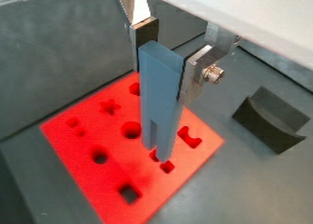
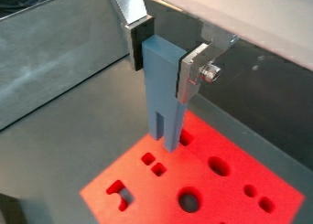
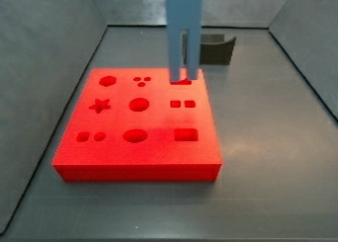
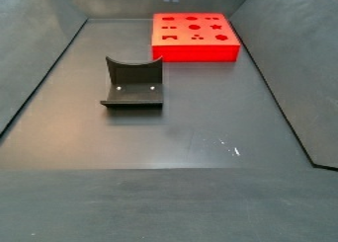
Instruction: Insert the double-square object.
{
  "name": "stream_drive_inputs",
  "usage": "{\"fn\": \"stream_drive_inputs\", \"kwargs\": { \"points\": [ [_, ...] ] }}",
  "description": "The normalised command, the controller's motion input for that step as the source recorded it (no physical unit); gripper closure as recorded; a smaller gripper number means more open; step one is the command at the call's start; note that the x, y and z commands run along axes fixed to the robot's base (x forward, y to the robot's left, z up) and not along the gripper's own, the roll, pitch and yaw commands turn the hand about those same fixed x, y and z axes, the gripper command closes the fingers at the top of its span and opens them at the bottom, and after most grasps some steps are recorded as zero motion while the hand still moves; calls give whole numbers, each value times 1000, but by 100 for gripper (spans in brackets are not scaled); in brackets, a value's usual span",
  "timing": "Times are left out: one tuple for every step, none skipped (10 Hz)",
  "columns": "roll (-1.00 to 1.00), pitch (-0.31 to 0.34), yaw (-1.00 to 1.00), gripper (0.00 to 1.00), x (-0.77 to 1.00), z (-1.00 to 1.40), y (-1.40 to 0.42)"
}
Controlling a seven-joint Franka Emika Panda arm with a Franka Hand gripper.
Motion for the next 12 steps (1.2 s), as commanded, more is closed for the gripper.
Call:
{"fn": "stream_drive_inputs", "kwargs": {
  "points": [
    [201,-11,106,100,191,-234,291],
    [119,-10,89,100,154,-211,154],
    [0,-3,3,100,0,0,0],
    [14,-80,94,100,0,-243,-71],
    [67,-93,94,100,63,-329,-109],
    [126,-100,80,100,106,-334,-57],
    [170,-101,91,100,60,-309,-23],
    [189,-107,69,100,0,-294,0],
    [174,-107,0,100,-34,-254,0],
    [189,-114,-89,100,-149,-243,0],
    [204,-114,-157,100,-191,-254,0],
    [163,-109,-191,100,-126,-254,0]
  ]
}}
